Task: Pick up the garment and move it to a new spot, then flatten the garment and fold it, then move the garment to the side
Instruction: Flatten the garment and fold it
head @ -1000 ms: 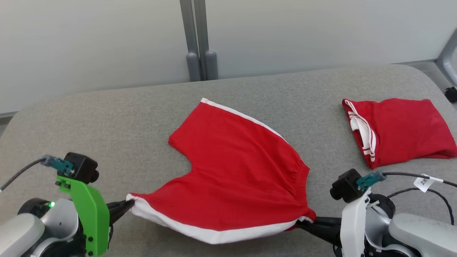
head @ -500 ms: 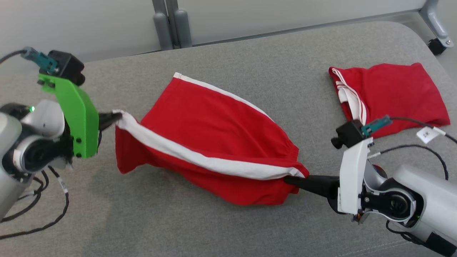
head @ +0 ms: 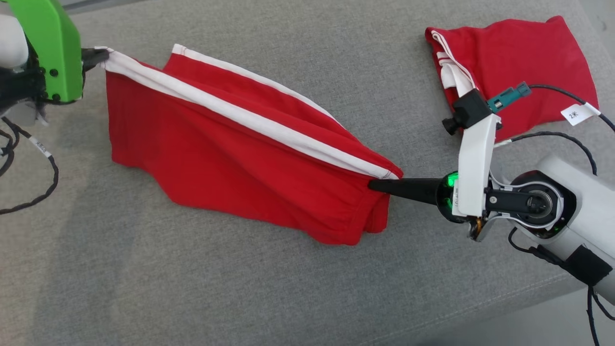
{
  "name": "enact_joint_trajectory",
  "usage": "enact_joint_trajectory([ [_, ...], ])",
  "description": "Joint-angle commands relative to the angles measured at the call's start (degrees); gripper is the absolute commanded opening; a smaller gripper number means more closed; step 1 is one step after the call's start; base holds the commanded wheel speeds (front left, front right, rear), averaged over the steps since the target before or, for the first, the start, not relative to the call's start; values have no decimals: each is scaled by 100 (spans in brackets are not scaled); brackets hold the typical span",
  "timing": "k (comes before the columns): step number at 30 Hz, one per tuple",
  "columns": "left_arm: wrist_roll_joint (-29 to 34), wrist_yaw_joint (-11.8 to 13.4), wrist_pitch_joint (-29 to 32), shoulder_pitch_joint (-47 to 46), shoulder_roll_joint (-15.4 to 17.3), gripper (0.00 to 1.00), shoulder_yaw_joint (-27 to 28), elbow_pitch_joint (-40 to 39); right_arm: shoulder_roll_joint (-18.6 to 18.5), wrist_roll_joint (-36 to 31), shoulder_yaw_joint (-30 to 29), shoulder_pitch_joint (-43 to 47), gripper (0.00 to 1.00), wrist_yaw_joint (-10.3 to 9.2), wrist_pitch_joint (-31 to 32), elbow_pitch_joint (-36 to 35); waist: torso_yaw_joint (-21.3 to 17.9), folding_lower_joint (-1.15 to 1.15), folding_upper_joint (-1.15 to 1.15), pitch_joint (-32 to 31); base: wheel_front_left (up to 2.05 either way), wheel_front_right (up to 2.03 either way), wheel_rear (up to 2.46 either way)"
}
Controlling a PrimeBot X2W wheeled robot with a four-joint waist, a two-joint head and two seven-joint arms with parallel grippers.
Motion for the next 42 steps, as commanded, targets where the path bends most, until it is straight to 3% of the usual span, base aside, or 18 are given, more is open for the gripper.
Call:
enact_joint_trajectory([
  [1,112,-50,-20,-175,-40,0,4,160,23,54,-22,-22,0,-1,55,39,-391,0,0,421,0,0,0],
  [16,175,-389,-205,-587,-444,0,-40,1375,543,-174,-321,-109,0,-1,85,222,-717,0,0,836,0,0,0],
  [17,155,-404,-221,-584,-475,17,-30,1435,567,-213,-347,-128,18,-1,82,241,-718,0,0,826,0,0,0],
  [18,165,-416,-260,-587,-497,45,-39,1486,585,-245,-367,-149,38,-1,64,256,-713,0,0,811,0,0,0],
  [19,180,-441,-276,-585,-517,99,-57,1536,610,-270,-399,-158,69,-1,52,260,-705,0,0,786,0,0,0],
  [20,177,-453,-312,-566,-537,100,-67,1577,627,-277,-432,-152,100,-1,39,264,-692,0,0,755,0,0,0],
  [29,57,-575,-339,-313,-589,100,-208,1698,470,-525,-565,75,100,-1,-56,217,-621,0,0,451,0,0,0],
  [42,20,-597,-67,293,-243,100,-558,1691,-349,-521,-1361,1008,100,-1,-1080,-591,-872,0,0,461,0,0,0],
])
